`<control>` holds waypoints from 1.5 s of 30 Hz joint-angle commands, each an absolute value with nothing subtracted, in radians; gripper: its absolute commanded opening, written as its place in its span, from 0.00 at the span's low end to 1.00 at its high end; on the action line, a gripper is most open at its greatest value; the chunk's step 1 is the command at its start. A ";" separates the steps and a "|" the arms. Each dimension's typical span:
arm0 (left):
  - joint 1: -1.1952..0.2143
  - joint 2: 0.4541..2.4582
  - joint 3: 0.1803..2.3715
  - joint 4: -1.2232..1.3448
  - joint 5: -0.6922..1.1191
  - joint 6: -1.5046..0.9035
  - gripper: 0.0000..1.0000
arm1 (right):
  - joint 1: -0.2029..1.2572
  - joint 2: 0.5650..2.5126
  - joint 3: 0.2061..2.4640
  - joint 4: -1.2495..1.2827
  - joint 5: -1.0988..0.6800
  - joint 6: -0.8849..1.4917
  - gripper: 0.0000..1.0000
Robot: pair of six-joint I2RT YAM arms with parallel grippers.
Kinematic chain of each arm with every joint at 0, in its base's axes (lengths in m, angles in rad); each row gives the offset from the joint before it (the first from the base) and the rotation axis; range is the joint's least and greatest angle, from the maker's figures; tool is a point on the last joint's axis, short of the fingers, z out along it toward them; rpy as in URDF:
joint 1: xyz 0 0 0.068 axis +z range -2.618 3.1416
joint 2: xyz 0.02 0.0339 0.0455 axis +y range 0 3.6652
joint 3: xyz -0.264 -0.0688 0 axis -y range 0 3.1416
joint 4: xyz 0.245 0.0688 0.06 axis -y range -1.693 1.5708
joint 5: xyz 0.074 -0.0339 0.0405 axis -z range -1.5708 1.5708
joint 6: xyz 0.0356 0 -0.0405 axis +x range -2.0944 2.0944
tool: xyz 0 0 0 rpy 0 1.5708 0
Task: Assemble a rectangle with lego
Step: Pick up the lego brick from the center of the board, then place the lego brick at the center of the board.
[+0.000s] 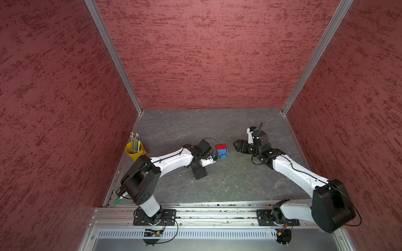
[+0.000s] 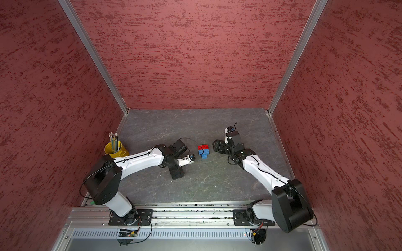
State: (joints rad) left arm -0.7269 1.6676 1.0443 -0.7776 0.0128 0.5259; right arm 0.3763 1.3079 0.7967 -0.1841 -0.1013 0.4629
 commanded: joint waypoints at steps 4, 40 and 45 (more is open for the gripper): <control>-0.715 1.746 1.077 -0.757 0.008 0.545 0.83 | 0.367 1.298 0.788 -0.173 -0.099 0.452 0.85; -0.970 1.335 0.816 0.398 0.005 0.325 0.53 | 0.308 1.174 0.734 0.237 -0.998 0.704 0.80; -0.988 1.354 0.800 0.468 -0.048 0.336 0.53 | 0.308 1.180 0.719 0.223 -1.055 0.712 0.78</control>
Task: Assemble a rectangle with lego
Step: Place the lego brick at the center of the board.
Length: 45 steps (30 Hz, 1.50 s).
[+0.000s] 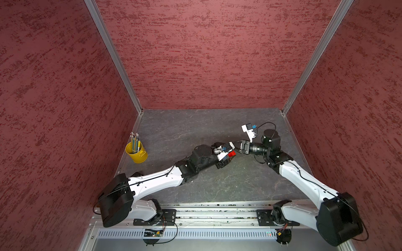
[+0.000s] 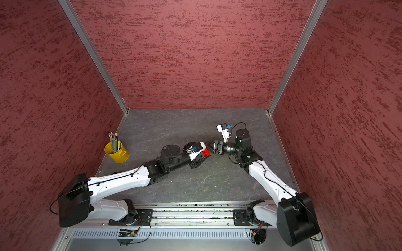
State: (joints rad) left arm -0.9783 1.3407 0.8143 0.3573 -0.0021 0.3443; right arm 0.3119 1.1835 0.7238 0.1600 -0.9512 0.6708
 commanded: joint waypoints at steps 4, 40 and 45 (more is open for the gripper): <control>-0.985 1.352 0.787 0.525 -0.091 0.354 0.53 | 0.308 1.154 0.684 0.280 -1.086 0.751 0.79; -0.993 1.397 0.766 0.568 -0.066 0.346 0.60 | 0.296 1.212 0.717 0.280 -1.086 0.751 0.79; -0.974 1.351 0.719 0.568 -0.042 0.316 0.61 | 0.269 1.233 0.734 0.280 -1.086 0.751 0.79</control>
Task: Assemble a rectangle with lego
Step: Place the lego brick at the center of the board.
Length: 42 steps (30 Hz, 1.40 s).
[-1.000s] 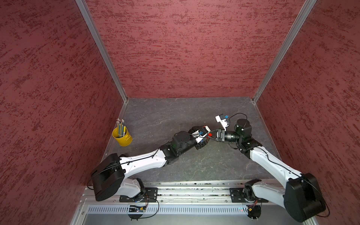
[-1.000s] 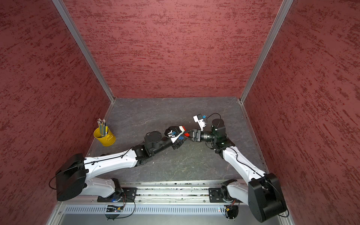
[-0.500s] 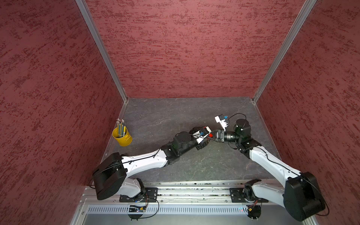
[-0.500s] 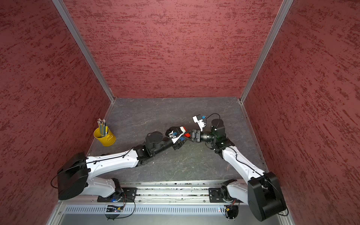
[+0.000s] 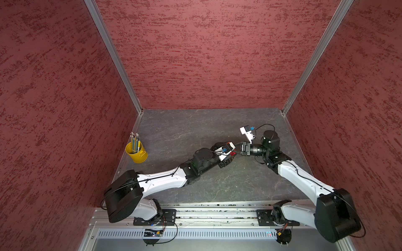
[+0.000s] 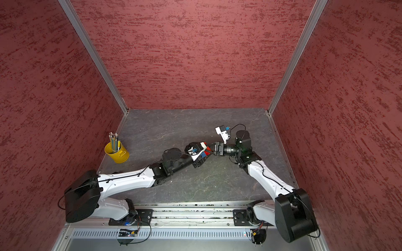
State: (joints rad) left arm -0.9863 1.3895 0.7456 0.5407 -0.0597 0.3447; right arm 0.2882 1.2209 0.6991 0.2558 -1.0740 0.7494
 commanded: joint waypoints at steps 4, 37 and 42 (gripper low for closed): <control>-0.955 1.308 0.689 0.554 -0.050 0.299 0.61 | 0.240 1.242 0.747 0.280 -1.086 0.751 0.79; -0.917 1.322 0.731 0.570 0.000 0.280 0.62 | 0.214 1.313 0.660 0.688 -1.129 1.078 0.75; -0.924 1.356 0.758 0.584 0.015 0.278 0.62 | 0.246 1.321 0.656 0.738 -1.129 1.116 0.75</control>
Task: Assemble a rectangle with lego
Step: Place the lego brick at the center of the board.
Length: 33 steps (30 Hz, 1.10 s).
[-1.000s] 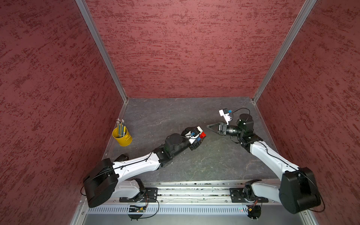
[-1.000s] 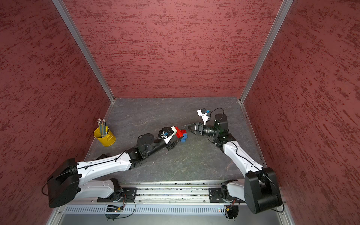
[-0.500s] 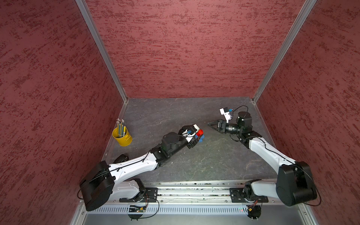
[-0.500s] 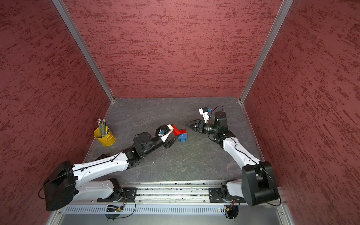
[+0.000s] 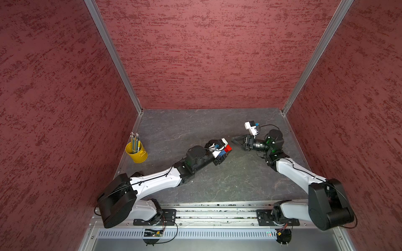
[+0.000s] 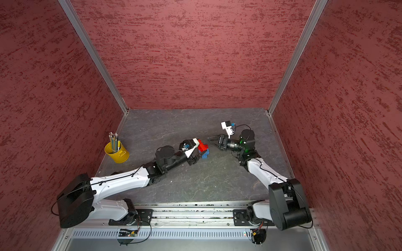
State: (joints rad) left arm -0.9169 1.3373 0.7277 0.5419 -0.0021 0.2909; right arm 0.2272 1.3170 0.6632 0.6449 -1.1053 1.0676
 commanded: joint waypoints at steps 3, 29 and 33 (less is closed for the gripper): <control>-0.926 1.371 0.773 0.595 0.023 0.279 0.62 | 0.270 1.328 0.658 0.747 -1.129 1.121 0.75; -0.949 1.403 0.809 0.571 0.032 0.284 1.00 | 0.290 1.318 0.672 0.711 -1.095 1.115 0.26; -0.951 1.356 0.799 0.488 0.030 0.304 1.00 | 0.288 1.305 0.723 0.546 -1.054 1.003 0.26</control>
